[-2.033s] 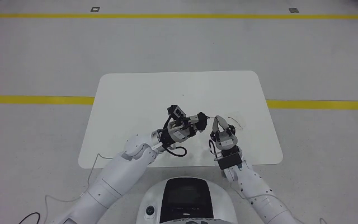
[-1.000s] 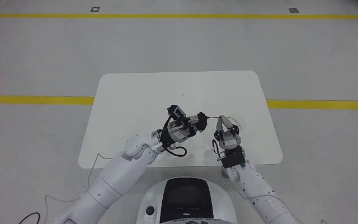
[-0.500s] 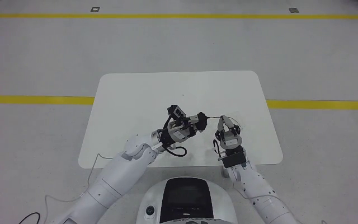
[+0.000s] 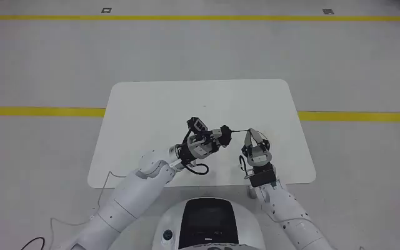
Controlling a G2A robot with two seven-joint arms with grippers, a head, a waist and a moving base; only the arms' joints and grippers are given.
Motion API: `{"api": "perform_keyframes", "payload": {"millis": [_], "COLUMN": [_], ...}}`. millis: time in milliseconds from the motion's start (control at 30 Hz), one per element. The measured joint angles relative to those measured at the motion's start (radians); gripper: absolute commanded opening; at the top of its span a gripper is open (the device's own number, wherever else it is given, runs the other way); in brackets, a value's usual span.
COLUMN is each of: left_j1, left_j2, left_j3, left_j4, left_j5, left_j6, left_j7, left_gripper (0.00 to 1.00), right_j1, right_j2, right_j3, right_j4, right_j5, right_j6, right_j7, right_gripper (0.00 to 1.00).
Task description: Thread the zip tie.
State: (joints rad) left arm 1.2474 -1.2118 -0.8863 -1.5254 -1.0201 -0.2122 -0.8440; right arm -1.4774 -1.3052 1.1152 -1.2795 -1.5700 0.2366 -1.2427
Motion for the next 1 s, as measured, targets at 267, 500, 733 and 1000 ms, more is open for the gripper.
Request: {"api": "perform_keyframes", "payload": {"millis": [267,500,733,1000], "left_j1": [0.0,0.0,0.0,0.0], "left_j2": [0.0,0.0,0.0,0.0], "left_j3": [0.0,0.0,0.0,0.0], "left_j4": [0.0,0.0,0.0,0.0], "left_j5": [0.0,0.0,0.0,0.0], "left_j6": [0.0,0.0,0.0,0.0], "left_j7": [0.0,0.0,0.0,0.0], "left_gripper": [0.0,0.0,0.0,0.0], "right_j1": [-0.003,-0.004,-0.004,-0.002], "right_j2": [0.0,0.0,0.0,0.0], "right_j3": [0.006,0.009,0.01,0.01], "right_j4": [-0.001,0.0,0.002,0.003], "right_j5": [0.0,0.0,0.0,0.0], "right_j6": [0.0,0.0,-0.001,0.0], "right_j7": [0.0,0.001,0.002,0.002], "right_gripper": [0.0,0.0,0.0,0.0]}}
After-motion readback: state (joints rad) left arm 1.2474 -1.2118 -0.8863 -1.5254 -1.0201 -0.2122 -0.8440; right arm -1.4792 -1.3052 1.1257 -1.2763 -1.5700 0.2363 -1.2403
